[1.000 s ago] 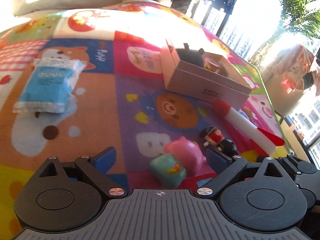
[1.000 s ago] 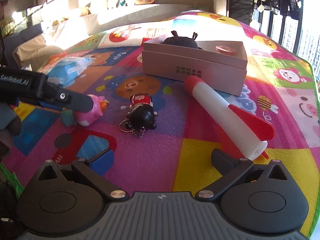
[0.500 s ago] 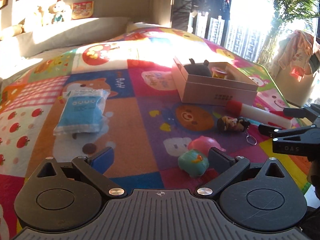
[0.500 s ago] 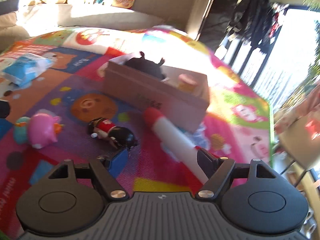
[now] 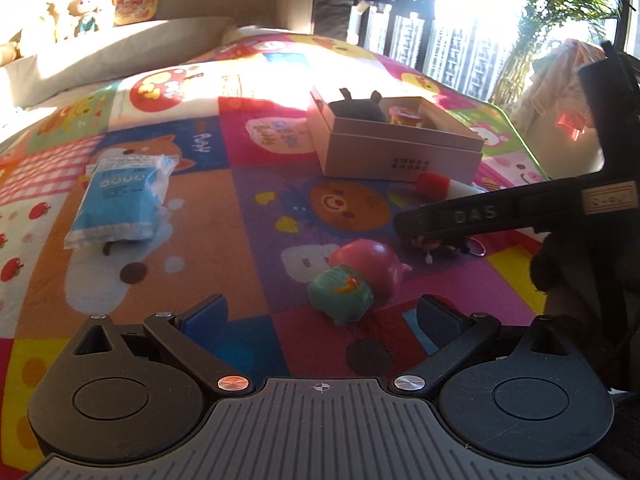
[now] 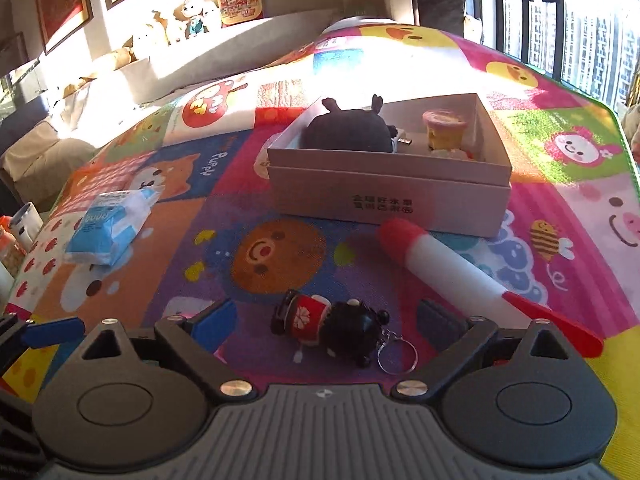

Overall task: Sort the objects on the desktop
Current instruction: 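Grasp the pink pig toy with the left tool while the right tool lifts the keychain doll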

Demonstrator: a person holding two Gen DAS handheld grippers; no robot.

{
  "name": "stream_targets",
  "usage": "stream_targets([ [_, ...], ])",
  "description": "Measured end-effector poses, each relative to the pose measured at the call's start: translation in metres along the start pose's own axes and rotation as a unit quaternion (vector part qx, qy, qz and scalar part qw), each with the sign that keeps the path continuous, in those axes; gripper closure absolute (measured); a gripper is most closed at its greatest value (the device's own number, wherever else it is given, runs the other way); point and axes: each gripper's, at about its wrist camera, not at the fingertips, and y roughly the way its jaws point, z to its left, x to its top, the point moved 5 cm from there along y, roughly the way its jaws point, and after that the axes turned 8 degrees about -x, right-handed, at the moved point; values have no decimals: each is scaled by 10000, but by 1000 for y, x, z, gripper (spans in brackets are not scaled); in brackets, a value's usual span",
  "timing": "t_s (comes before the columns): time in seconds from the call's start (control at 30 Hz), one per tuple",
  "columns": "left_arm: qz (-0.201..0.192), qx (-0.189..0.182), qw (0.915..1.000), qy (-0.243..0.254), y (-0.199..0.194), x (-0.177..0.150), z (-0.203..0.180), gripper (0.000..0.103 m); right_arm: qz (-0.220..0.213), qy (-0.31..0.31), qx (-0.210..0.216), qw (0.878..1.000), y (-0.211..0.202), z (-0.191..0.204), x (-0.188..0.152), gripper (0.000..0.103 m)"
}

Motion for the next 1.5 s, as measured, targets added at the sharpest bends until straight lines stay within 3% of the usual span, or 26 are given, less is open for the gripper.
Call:
stream_targets([
  [0.07, 16, -13, 10000, 95, 0, 0, -6, 0, 62, -137, -140, 9998, 8, 6, 1, 32],
  [0.1, 27, -28, 9999, 98, 0, 0, -8, 0, 46, -145, -129, 9998, 8, 5, 0, 34],
  [0.27, 182, -255, 9995, 61, 6, 2, -18, 0, -197, -34, -159, 9997, -16, -20, -6, 35],
  [0.4, 534, -692, 9961, -99, 25, 6, -27, 0, -347, 64, 29, 9994, -45, -43, -15, 35],
  [0.53, 666, -634, 9957, -122, 46, 13, -27, 0, -556, -82, 5, 9984, -69, -52, -31, 35],
  [0.63, 589, -487, 9971, 10, 60, 24, -30, 0, -695, -275, -189, 9970, -77, -55, -42, 35],
  [0.77, 500, -228, 9966, 621, 72, 31, -42, 0, -613, -230, -175, 9977, -77, -61, -51, 35],
  [0.97, 504, -554, 9901, 1185, 63, 25, -51, 0, -533, -343, -130, 9979, -78, -62, -59, 35],
  [1.07, 465, -625, 9882, 1322, 57, 20, -51, 8, -432, -389, -72, 9983, -76, -59, -61, 35],
  [1.1, 457, -623, 9878, 1351, 57, 19, -51, 19, -402, -395, -54, 9984, -75, -59, -62, 35],
  [1.13, 448, -611, 9877, 1370, 56, 19, -51, 23, -383, -400, -46, 9985, -74, -58, -62, 35],
  [1.37, 235, -557, 9891, 1342, 55, 22, -51, 26, -454, -586, -95, 9972, -83, -53, -58, 35],
  [1.5, -83, -786, 9874, 1369, 31, 41, -58, 27, -747, -626, -211, 9950, -99, -59, -46, 35],
])
